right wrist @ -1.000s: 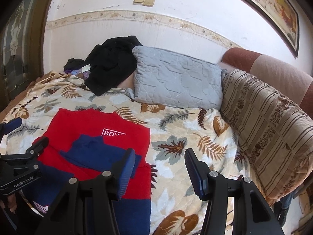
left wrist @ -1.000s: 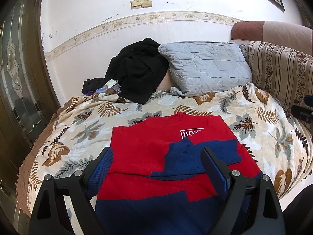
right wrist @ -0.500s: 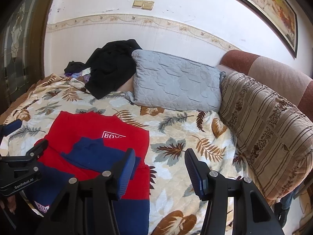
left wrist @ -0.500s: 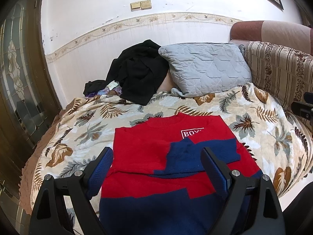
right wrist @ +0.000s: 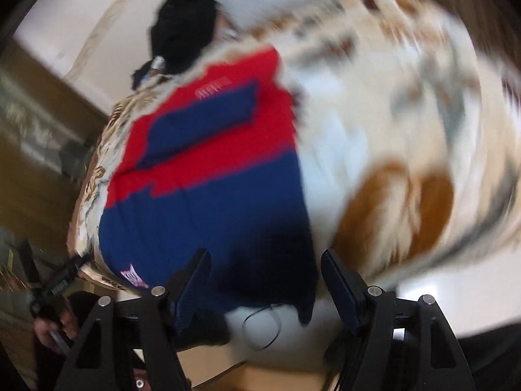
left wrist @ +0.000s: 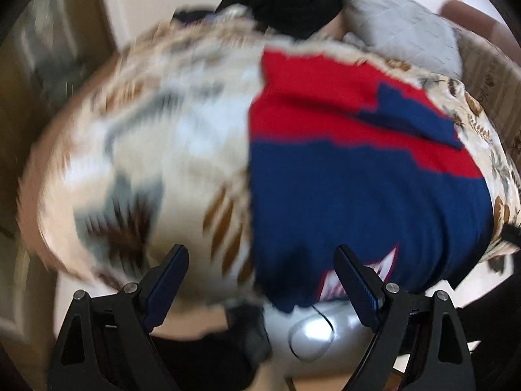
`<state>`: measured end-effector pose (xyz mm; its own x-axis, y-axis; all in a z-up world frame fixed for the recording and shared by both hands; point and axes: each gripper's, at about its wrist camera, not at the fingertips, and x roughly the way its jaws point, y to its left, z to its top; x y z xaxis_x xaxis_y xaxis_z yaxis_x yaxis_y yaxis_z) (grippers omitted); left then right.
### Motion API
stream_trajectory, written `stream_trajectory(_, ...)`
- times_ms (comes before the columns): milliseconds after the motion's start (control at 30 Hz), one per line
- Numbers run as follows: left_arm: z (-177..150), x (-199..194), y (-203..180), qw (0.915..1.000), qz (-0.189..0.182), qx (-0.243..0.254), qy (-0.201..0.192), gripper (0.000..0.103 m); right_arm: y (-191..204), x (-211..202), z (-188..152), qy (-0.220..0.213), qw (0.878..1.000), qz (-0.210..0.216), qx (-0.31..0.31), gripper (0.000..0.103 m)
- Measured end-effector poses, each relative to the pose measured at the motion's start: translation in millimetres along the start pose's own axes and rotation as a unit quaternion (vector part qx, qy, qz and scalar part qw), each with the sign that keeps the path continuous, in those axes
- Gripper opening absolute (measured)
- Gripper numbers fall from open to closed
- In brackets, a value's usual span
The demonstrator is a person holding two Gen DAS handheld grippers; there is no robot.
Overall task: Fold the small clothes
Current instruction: 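Grasp the sweater hem with both grippers and lift it toward the collar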
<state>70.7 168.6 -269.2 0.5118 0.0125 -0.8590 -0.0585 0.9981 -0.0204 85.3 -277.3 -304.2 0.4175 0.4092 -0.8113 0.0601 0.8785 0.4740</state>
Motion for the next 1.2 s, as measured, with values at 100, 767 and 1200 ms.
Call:
stream_trajectory(100,-13,7,9,0.9983,-0.042,-0.035,0.021,0.078,-6,24,-7,0.026,1.000,-0.007,0.012,0.074)
stream_trajectory(767,-36,52,-2,0.9741,-0.201,-0.074,0.074,0.003,22,51,-26,0.047,0.998,0.001,-0.050,0.036)
stream_trajectory(1200,-36,63,1,0.9810,-0.158,-0.098,0.057,0.064,18,66,-19,0.044,0.999,0.019,-0.007,0.064)
